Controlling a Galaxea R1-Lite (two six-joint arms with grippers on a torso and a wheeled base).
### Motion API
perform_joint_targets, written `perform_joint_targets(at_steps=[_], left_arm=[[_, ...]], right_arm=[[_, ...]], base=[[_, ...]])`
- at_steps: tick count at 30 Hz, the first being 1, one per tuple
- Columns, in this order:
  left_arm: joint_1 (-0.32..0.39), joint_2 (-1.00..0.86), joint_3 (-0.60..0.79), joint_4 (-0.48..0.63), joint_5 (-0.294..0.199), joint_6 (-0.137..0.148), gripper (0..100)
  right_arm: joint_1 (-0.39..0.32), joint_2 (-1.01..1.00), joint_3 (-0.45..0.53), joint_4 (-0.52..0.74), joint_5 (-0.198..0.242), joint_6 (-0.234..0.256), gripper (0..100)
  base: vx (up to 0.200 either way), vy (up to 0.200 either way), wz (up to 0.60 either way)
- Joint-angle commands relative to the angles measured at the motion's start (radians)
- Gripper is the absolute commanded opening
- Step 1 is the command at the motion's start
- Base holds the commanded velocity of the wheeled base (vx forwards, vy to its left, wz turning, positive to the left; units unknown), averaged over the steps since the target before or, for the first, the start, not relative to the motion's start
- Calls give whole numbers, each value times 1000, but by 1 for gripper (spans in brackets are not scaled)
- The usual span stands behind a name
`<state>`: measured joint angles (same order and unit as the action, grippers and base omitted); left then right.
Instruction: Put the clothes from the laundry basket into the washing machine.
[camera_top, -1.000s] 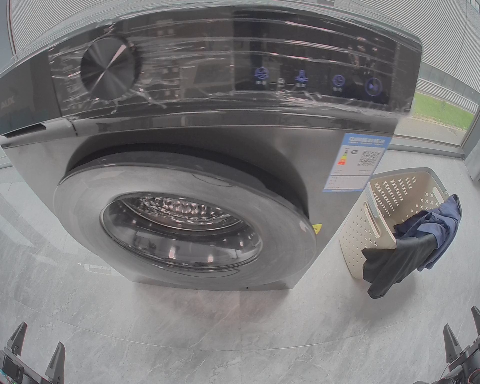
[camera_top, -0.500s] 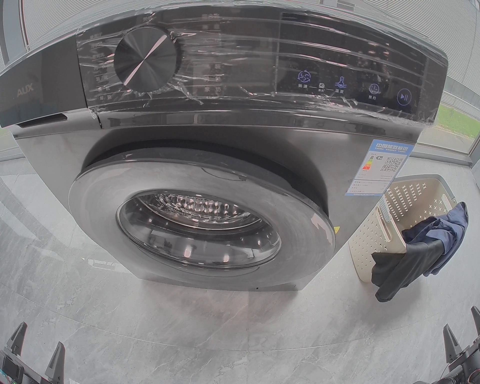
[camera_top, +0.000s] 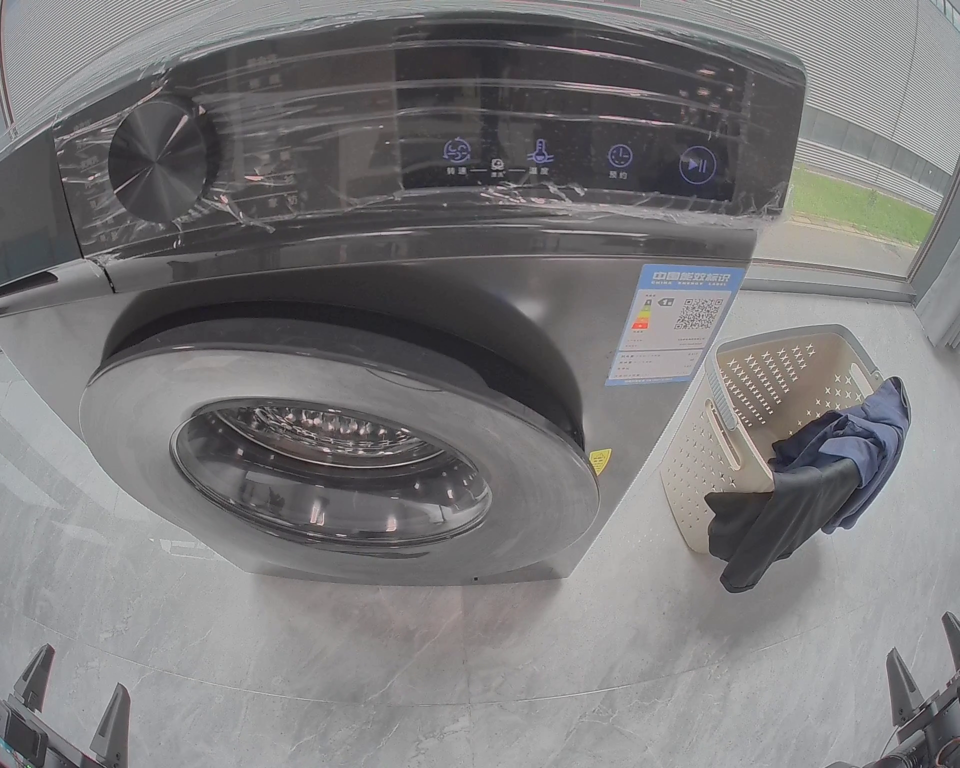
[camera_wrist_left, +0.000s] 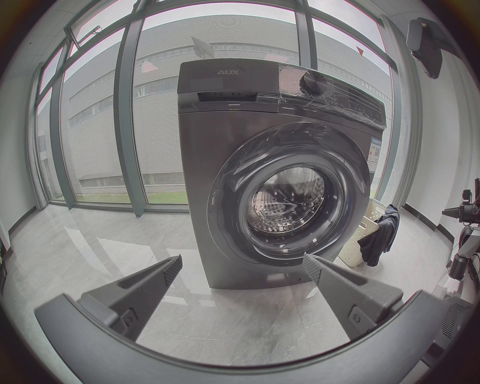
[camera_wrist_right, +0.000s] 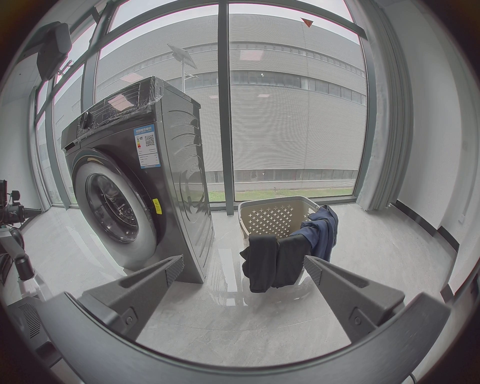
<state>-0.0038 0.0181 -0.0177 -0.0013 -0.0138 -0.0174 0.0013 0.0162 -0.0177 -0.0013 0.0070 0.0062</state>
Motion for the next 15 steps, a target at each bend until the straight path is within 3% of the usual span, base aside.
perform_joint_targets(at_steps=[1, 8, 15], left_arm=[[-1, -15, 18, 0, 0, 1, 100], [1, -15, 18, 0, 0, 5, 100], [-1, -15, 18, 0, 0, 7, 100]], right_arm=[[0, -16, 18, 0, 1, 0, 100], [0, -16, 18, 0, -1, 0, 100], [0, -16, 18, 0, 1, -2, 100]], base=[[0, 200, 0], [0, 200, 0], [0, 0, 0]])
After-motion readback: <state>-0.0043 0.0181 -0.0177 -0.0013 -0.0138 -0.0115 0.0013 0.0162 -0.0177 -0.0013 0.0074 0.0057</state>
